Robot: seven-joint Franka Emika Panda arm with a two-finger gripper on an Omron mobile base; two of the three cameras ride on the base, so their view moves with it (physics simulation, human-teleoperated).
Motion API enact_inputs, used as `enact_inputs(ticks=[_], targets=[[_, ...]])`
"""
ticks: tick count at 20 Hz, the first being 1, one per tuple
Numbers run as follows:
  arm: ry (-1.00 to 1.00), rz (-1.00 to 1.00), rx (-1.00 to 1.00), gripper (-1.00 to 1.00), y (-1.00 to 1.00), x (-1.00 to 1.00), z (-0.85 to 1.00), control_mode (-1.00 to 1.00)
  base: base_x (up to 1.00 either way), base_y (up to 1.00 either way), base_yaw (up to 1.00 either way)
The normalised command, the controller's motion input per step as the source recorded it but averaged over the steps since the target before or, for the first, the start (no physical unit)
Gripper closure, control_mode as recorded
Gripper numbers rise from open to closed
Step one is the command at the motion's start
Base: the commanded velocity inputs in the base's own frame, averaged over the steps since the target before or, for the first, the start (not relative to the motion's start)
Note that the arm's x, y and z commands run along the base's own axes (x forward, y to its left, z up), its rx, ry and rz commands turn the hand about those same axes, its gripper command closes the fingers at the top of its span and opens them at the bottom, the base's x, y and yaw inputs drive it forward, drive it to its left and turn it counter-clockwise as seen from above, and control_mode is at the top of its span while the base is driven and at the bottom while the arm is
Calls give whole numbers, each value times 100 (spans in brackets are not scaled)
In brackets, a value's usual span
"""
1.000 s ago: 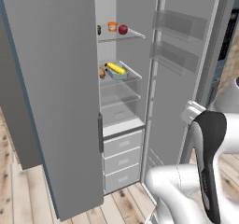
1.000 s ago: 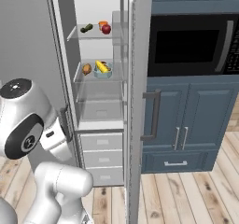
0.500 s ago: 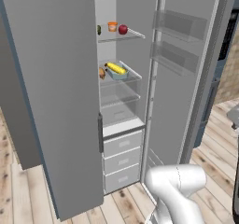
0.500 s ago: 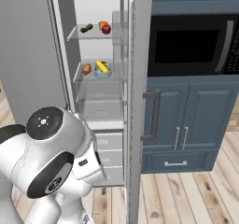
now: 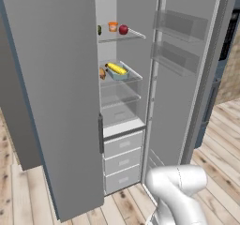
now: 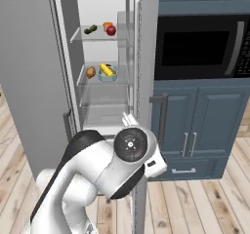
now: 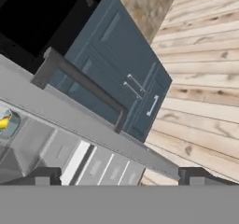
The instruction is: Place the tupperware on the second highest shelf of the fridge. Make space for the tupperware among the existing items by rearranging them on the shelves if needed. Close the fridge door when finished.
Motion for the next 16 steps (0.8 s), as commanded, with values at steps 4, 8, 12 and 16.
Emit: enact_inputs(ticks=[4, 8, 12, 16], targets=[[-5, 40, 0, -100, -95, 100, -29, -100, 0, 0, 0], [0, 37, 7, -100, -74, 100, -26, -100, 0, 0, 0], [0, 44, 16, -100, -66, 100, -22, -100, 0, 0, 0], [0, 30, 9, -100, -16, 52, -21, -100, 0, 0, 0]])
